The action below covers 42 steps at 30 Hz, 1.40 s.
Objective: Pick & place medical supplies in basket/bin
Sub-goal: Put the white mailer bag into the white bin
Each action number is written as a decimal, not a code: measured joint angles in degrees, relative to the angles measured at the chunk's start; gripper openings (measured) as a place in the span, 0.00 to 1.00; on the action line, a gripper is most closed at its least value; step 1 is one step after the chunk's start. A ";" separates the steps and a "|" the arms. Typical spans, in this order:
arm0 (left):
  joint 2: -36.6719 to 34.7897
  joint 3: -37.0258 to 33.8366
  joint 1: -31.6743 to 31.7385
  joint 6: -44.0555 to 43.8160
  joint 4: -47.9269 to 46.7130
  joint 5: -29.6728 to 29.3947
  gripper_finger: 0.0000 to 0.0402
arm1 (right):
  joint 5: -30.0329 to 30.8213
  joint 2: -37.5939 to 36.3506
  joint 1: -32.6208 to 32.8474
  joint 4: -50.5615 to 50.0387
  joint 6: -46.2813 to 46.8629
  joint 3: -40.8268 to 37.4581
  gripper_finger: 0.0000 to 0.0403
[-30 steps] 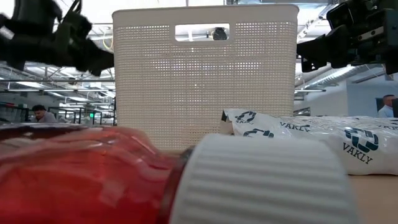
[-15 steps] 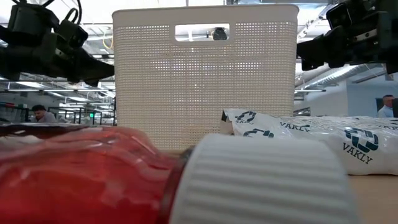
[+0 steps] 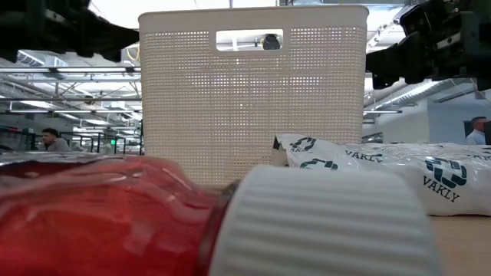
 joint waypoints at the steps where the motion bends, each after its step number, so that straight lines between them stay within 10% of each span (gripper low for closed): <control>1: -1.69 -0.98 -0.43 0.45 -0.36 -0.89 0.00 | -0.02 0.00 0.00 0.00 0.43 0.00 0.00; 10: -13.39 -4.46 3.97 0.73 -7.69 1.00 0.00 | -0.10 0.00 0.02 -1.40 3.09 0.00 0.00; 30: -14.00 -4.57 7.90 -3.81 -13.13 4.74 0.07 | -0.16 -1.00 1.89 1.41 -1.95 2.08 0.00; 42: -14.00 -4.57 7.91 -4.52 -13.05 4.72 0.03 | 9.57 0.68 17.62 -45.43 -1.73 35.38 0.00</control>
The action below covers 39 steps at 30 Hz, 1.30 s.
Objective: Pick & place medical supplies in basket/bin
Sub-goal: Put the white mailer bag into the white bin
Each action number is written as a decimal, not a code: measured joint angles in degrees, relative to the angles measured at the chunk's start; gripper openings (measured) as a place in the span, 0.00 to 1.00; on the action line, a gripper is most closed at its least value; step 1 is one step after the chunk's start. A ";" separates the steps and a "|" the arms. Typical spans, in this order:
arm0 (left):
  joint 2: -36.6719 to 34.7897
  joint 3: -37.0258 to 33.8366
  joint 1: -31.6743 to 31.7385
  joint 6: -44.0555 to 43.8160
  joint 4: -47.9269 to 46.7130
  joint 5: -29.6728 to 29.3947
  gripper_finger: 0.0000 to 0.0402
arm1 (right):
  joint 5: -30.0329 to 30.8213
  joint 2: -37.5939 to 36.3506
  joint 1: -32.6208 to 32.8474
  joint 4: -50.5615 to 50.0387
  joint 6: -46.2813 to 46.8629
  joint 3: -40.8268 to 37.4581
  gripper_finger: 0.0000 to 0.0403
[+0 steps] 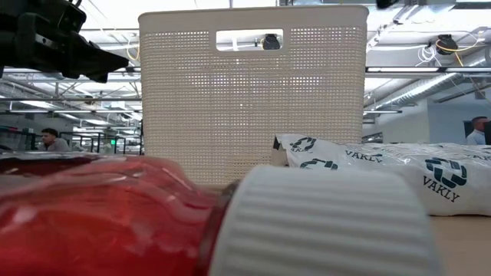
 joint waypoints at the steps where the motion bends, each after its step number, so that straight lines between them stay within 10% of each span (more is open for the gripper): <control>1: 0.00 0.00 0.00 0.00 0.00 0.02 0.02 | 2.93 1.19 2.53 -4.17 1.19 2.99 0.00; 10: 0.00 0.00 0.00 -0.68 0.04 -0.02 0.06 | 17.27 14.17 21.85 -17.09 14.52 15.90 0.00; 21: 0.00 0.00 0.00 -1.27 0.09 -0.04 0.06 | 22.30 27.11 26.72 -24.11 43.31 15.92 0.03; 39: 0.00 -0.02 0.00 -0.99 0.52 -0.07 0.10 | 20.67 28.56 27.42 -18.48 75.50 -1.71 0.67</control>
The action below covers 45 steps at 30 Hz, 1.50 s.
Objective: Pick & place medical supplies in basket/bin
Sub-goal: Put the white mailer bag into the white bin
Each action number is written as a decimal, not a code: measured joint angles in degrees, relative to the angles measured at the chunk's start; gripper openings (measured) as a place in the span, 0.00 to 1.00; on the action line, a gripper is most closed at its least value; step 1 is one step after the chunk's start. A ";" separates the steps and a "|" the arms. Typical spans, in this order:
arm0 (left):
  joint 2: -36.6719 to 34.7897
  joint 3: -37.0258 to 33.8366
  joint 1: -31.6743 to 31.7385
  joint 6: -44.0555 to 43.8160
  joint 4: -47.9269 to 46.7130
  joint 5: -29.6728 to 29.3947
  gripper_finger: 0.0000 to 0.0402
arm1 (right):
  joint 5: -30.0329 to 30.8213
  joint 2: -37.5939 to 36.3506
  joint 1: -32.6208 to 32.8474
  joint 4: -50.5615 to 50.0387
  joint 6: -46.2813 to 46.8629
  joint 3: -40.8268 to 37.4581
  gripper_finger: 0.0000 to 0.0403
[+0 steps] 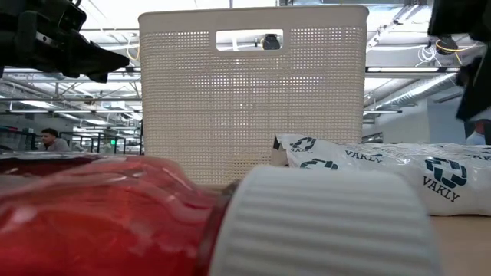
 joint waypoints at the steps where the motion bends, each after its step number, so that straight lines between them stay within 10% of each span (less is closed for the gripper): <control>1: 0.00 0.00 0.00 -0.06 0.00 0.00 0.11 | -0.25 -0.10 -0.01 2.49 1.48 -1.75 0.68; 18: 0.00 0.00 -0.01 -0.12 0.00 0.02 0.12 | -1.36 -0.14 -0.01 31.05 7.83 -18.30 0.68; 34: 0.00 0.00 -0.01 -0.10 0.33 0.02 0.12 | 2.79 6.93 -0.03 35.93 5.78 -18.85 0.67; 45: 0.00 0.00 -0.02 0.05 0.35 0.02 0.12 | 2.87 7.53 -0.05 37.41 5.20 -18.84 0.27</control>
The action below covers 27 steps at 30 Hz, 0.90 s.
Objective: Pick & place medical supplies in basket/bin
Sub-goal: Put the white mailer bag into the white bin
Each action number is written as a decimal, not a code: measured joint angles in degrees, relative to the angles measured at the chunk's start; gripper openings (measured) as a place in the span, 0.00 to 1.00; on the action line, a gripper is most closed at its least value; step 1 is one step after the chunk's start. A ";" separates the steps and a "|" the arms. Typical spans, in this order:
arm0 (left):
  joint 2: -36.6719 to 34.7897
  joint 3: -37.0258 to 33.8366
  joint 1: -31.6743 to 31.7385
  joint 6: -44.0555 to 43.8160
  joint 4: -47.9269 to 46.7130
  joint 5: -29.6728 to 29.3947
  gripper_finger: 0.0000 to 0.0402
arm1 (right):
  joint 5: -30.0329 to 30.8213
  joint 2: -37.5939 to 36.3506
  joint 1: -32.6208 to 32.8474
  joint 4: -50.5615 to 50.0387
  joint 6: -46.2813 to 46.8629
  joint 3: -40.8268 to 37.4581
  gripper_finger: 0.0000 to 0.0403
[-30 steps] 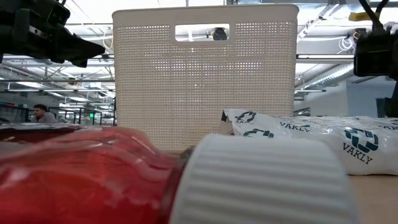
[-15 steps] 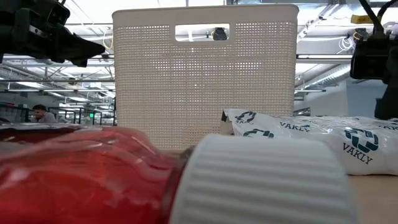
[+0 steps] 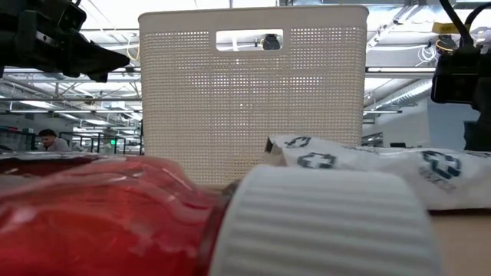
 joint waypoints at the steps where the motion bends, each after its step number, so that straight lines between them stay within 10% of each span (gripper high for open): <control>1: 0.00 0.00 -0.01 0.19 0.00 0.00 0.12 | 0.02 -0.33 0.00 -0.08 -0.10 -0.01 0.21; 5: 0.02 0.00 0.01 0.24 0.02 0.00 0.12 | 0.03 -2.66 0.00 0.08 -2.62 -0.03 0.02; 27: 0.02 0.00 -0.01 0.13 -0.12 0.00 0.12 | 2.56 -14.70 1.31 0.72 -16.58 5.60 0.00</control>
